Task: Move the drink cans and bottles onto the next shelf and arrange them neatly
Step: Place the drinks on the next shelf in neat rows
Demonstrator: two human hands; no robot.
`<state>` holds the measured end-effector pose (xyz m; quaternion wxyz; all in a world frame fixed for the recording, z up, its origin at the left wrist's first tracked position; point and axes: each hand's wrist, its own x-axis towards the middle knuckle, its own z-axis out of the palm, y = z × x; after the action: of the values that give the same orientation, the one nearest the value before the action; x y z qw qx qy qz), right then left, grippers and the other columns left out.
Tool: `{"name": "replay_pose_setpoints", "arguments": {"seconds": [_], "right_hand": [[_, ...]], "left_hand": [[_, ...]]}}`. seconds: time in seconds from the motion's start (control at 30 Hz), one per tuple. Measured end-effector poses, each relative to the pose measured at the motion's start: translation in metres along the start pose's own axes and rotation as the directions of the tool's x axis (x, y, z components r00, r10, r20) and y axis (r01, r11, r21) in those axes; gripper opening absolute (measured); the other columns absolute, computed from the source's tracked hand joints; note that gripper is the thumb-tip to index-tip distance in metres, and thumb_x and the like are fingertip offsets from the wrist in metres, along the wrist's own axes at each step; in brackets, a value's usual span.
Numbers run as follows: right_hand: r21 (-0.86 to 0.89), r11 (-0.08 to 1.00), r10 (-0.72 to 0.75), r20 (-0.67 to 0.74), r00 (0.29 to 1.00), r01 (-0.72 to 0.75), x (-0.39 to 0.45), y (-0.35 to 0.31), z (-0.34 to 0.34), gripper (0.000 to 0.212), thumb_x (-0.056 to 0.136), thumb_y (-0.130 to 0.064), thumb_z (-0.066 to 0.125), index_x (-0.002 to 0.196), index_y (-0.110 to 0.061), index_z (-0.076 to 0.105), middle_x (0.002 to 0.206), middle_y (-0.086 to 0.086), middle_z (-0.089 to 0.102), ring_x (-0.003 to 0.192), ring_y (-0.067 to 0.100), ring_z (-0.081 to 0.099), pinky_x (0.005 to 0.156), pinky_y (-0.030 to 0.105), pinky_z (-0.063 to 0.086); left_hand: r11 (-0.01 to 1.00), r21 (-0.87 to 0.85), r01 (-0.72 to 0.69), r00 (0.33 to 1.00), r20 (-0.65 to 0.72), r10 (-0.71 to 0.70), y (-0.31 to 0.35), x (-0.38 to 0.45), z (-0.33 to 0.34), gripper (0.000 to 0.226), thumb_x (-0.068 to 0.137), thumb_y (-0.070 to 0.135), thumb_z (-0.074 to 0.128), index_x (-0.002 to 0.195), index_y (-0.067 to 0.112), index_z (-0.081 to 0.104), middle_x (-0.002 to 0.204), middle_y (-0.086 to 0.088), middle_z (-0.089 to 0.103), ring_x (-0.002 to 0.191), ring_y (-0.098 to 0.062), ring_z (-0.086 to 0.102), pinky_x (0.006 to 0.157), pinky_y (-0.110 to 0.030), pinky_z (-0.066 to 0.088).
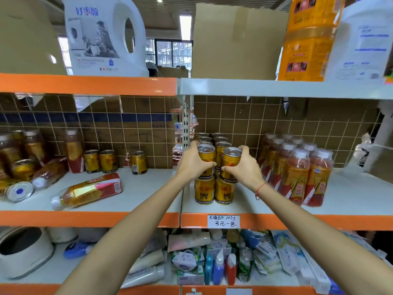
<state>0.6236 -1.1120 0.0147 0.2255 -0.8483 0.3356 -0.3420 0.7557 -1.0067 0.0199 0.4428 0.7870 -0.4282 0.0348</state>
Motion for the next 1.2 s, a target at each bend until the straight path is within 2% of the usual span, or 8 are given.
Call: {"name": "replay_pose_setpoints", "arguments": {"seconds": [0.17,0.37,0.63,0.77,0.83,0.9,1.03,1.2], "right_hand": [[0.045,0.998,-0.042,0.018,0.999,0.041,0.008,0.009,0.01,0.081,0.076,-0.031,0.077,0.138,-0.013,0.028,0.128,0.009,0.056,0.112,0.024,0.058,0.079,0.024,0.043],[0.106,0.993,-0.051,0.05,0.997,0.045,0.018,0.017,0.019,0.084,0.074,-0.031,0.078,0.139,-0.012,0.028,0.127,0.01,0.056,0.112,0.026,0.058,0.09,0.037,0.051],[0.132,0.991,-0.052,0.127,0.991,0.035,0.031,0.018,0.021,0.086,0.073,-0.032,0.079,0.139,-0.009,0.029,0.129,0.012,0.056,0.113,0.027,0.057,0.092,0.041,0.05],[0.185,0.982,-0.057,0.183,0.981,0.022,0.028,0.02,0.016,0.099,0.075,-0.021,0.078,0.148,-0.009,0.012,0.137,0.012,0.049,0.122,0.027,0.051,0.096,0.035,0.044],[0.231,0.973,-0.05,0.216,0.975,-0.001,0.023,0.025,0.015,0.102,0.075,-0.013,0.078,0.148,-0.01,0.007,0.138,0.011,0.048,0.124,0.026,0.049,0.093,0.03,0.041],[0.258,0.966,-0.038,0.232,0.972,-0.024,0.018,0.031,0.018,0.097,0.074,-0.009,0.078,0.146,-0.011,0.013,0.135,0.01,0.05,0.123,0.025,0.05,0.088,0.027,0.041],[0.331,0.941,0.007,0.207,0.978,-0.077,0.012,0.042,0.036,0.086,0.071,-0.007,0.08,0.138,-0.008,0.027,0.131,0.01,0.052,0.119,0.025,0.052,0.093,0.034,0.045],[0.338,0.938,0.015,0.164,0.986,-0.071,0.01,0.049,0.047,0.071,0.072,-0.012,0.08,0.129,-0.007,0.038,0.122,0.009,0.059,0.112,0.025,0.057,0.09,0.036,0.048]], "left_hand": [[1.0,-0.008,-0.028,0.999,-0.018,0.028,-0.009,0.007,0.015,0.078,0.07,0.034,0.081,0.133,0.016,0.038,0.123,-0.005,0.06,0.11,-0.022,0.06,0.088,-0.035,0.051],[1.0,0.004,-0.025,0.999,-0.04,0.025,-0.016,0.01,0.025,0.079,0.068,0.042,0.081,0.13,0.017,0.039,0.121,-0.005,0.061,0.109,-0.023,0.06,0.089,-0.041,0.052],[0.997,-0.002,-0.075,0.997,-0.01,0.075,-0.018,0.015,0.025,0.078,0.068,0.042,0.081,0.132,0.02,0.042,0.124,-0.003,0.06,0.11,-0.02,0.059,0.092,-0.041,0.051],[0.995,-0.068,-0.075,0.996,0.036,0.078,-0.021,0.012,0.022,0.088,0.063,0.041,0.084,0.135,0.023,0.037,0.128,0.0,0.056,0.115,-0.017,0.056,0.096,-0.044,0.049],[0.99,-0.124,-0.06,0.995,0.071,0.069,-0.025,0.009,0.019,0.092,0.064,0.033,0.086,0.138,0.022,0.032,0.13,0.004,0.053,0.116,-0.012,0.052,0.1,-0.037,0.045],[0.988,-0.154,-0.015,0.991,0.131,0.036,-0.031,0.004,0.016,0.094,0.069,0.023,0.084,0.143,0.017,0.026,0.128,0.004,0.051,0.117,-0.011,0.049,0.097,-0.028,0.042],[0.983,-0.162,0.085,0.972,0.232,-0.045,-0.044,-0.005,0.024,0.083,0.073,0.018,0.081,0.14,0.013,0.032,0.13,-0.007,0.055,0.117,-0.022,0.055,0.092,-0.03,0.045],[0.962,-0.242,0.125,0.979,0.186,-0.08,-0.055,-0.007,0.038,0.074,0.07,0.016,0.084,0.132,0.01,0.045,0.126,-0.008,0.059,0.115,-0.025,0.057,0.097,-0.04,0.048]]}}
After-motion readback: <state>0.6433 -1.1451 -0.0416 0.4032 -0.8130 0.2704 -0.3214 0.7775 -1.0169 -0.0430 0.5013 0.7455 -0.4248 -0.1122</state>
